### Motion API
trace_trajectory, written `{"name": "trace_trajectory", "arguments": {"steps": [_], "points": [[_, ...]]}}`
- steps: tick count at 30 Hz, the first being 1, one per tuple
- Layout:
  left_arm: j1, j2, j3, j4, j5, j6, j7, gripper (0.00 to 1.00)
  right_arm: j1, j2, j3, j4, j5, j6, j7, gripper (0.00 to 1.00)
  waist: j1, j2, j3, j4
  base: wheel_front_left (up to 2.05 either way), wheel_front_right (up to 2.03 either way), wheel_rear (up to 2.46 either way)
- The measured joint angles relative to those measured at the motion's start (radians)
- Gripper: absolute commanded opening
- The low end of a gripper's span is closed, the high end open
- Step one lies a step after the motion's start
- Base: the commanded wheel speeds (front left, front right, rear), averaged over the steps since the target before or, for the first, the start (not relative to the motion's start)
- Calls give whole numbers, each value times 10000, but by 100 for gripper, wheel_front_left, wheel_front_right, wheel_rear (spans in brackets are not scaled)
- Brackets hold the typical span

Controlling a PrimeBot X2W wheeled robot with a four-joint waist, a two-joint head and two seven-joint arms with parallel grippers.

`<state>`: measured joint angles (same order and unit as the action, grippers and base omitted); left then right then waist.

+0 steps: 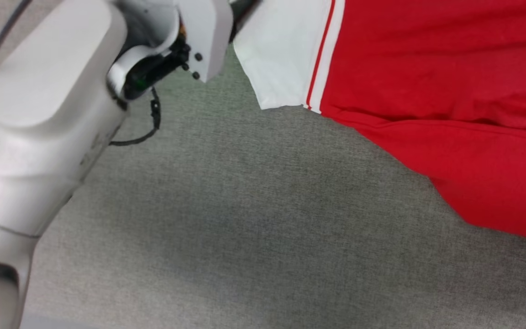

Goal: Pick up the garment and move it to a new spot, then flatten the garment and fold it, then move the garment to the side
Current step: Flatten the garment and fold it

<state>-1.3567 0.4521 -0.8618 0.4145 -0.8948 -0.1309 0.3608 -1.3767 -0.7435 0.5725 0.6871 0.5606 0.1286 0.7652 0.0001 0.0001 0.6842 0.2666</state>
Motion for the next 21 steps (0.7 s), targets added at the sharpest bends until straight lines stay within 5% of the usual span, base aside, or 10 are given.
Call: {"name": "trace_trajectory", "arguments": {"steps": [4, 11, 12, 13, 14, 21], "points": [[-522, -105, -980, 932, -1172, 0, 1515, 100, -148, 56, 161, 21, 88, 0, -169, 0, 0, 0, 124, -119, 0, 0, 0], [-1161, -196, -1258, 1636, -2861, 8, 2054, 100, -464, 173, 458, 92, 318, 0, -355, 0, 0, 0, 322, -358, 0, 0, 0], [-1167, -205, -1266, 1601, -3089, 8, 2052, 82, -486, 184, 487, 105, 357, 0, -393, 0, 0, 0, 343, -388, 0, 0, 0], [-1188, -205, -1289, 1530, -3256, 8, 2034, 33, -523, 190, 514, 132, 380, 2, -445, 0, 0, 0, 363, -414, 0, 0, 0], [-1205, -207, -1327, 1499, -3415, 8, 1952, 0, -553, 199, 537, 151, 391, 2, -506, 0, 0, 0, 375, -434, 0, 0, 0], [-1236, -73, -1712, 1459, -3628, 2, 598, 0, -505, 326, 495, 439, 813, 25, -1708, 0, 0, 0, 166, -518, 0, 0, 0]]}}
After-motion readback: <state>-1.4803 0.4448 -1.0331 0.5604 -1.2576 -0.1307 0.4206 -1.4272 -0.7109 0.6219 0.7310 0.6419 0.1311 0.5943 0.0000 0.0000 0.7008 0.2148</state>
